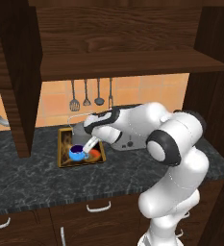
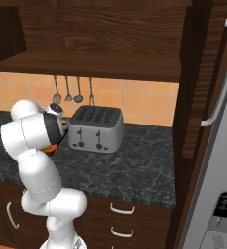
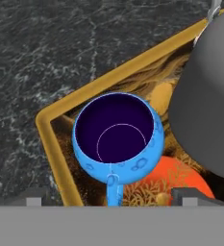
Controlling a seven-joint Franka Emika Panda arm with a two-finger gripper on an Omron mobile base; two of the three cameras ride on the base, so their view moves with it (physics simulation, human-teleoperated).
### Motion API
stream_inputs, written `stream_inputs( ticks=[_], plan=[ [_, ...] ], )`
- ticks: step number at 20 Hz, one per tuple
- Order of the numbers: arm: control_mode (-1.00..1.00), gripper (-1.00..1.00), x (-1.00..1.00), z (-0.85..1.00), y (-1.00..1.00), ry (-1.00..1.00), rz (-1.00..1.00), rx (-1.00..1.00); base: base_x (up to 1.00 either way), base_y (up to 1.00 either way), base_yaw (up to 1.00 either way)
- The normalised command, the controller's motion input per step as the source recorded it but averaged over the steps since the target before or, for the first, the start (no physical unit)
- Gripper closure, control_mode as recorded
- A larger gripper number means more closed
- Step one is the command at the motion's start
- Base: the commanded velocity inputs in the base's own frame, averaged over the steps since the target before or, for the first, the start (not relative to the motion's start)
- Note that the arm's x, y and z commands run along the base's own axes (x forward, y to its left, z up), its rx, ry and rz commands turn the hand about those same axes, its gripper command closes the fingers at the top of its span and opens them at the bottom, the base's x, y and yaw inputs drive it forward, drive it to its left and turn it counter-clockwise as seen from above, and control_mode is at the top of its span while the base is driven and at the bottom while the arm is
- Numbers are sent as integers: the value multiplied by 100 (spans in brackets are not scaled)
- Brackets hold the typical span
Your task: Pick the kettle from the counter and place it on the tray. Then pick the mug from the cabinet and place it on the tray. Then close the cabinet doors.
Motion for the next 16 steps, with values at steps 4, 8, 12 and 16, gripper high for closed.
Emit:
stream_inputs(
  ticks=[4, 8, 12, 16],
  plan=[
    [-100, -100, -45, 43, -4, 2, -5, 3, 0, 0, 0],
    [-100, -100, -45, 48, -8, -2, 0, 4, 0, 0, 0],
    [-100, -100, -49, 47, -12, -3, 0, 6, 0, 0, 0],
    [-100, -100, -49, 47, -10, -2, 0, 4, 0, 0, 0]
  ],
)
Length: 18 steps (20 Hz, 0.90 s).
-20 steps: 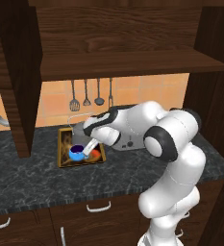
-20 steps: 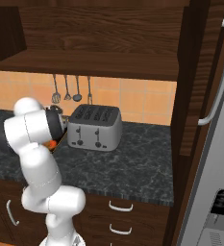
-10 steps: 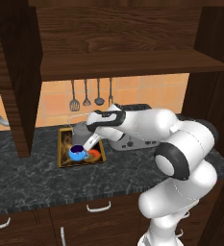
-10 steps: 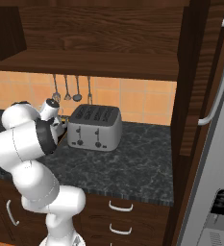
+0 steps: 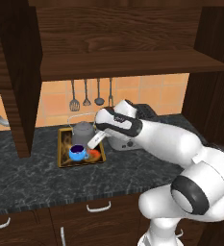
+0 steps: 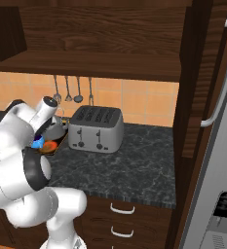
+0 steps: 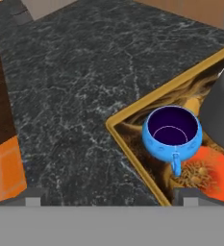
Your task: Pick the kettle from the counter and place it on the tray. Then pick the mug from the cabinet and place it on the tray. Then close the cabinet doors.
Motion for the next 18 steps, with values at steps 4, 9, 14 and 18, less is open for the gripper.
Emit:
stream_inputs(
  ticks=[4, 9, 14, 18],
  plan=[
    [-100, -100, -49, 41, -12, -1, 0, 0, 0, 0, 0],
    [-100, -100, -40, 36, -13, -1, -1, 2, 0, 0, 0],
    [-100, -100, -42, 38, -12, -5, 0, 2, 0, 0, 0],
    [-100, -100, -42, 38, -5, -7, 0, 0, 0, 0, 0]
  ],
)
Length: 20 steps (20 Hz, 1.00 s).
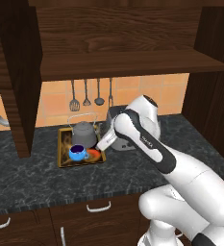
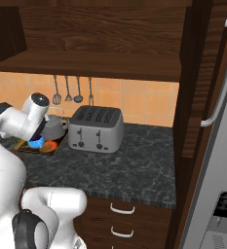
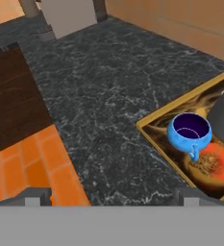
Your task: Pick the kettle from the counter and place it on the tray. Then pick the mug from the cabinet and place it on the tray. Then close the cabinet doors.
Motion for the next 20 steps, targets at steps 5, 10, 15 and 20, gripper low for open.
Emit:
stream_inputs(
  ticks=[5, 10, 15, 20],
  plan=[
    [-100, -100, -43, 36, 0, -11, 0, 0, 0, 0, 0],
    [-100, -100, -40, 31, 0, -10, 0, 0, 0, 0, 0],
    [-100, -100, -37, 32, 2, -13, 0, 0, 0, 0, 0],
    [-100, -100, -31, 31, 16, -21, 0, 0, 0, 0, 0]
  ],
)
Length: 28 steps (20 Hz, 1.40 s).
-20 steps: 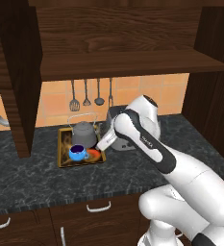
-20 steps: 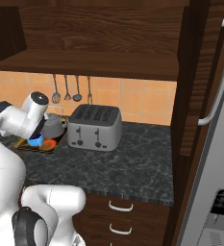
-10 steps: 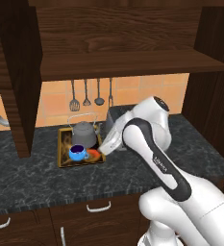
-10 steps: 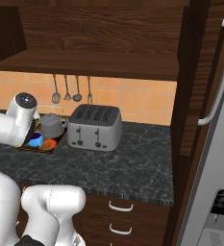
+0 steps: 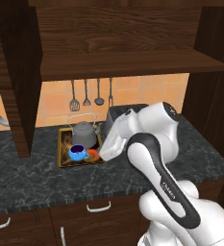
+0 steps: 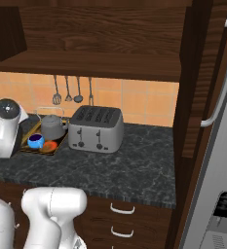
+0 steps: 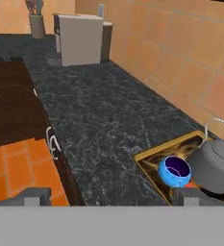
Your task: Pick the kettle from the counter and place it on the tray. Then pick the mug from the cabinet and place it on the tray. Then close the cabinet doors.
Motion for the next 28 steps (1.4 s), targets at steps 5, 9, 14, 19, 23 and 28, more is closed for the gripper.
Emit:
stream_inputs(
  ticks=[5, 9, 14, 19, 23, 28],
  plan=[
    [-100, -100, -39, 33, 26, -37, 8, 0, 0, 0, 0],
    [-100, -100, -42, 40, 27, -45, 15, 0, 0, 0, 0],
    [-100, -100, -41, 55, 20, -38, 21, 0, 0, 0, 0],
    [-100, -100, -40, 52, 26, -23, 23, -1, 0, 0, 0],
    [-100, -100, -42, 50, 35, -12, 18, -4, 0, 0, 0],
    [-100, -100, -55, 41, 38, -18, 14, 0, 0, 0, 0]
  ],
)
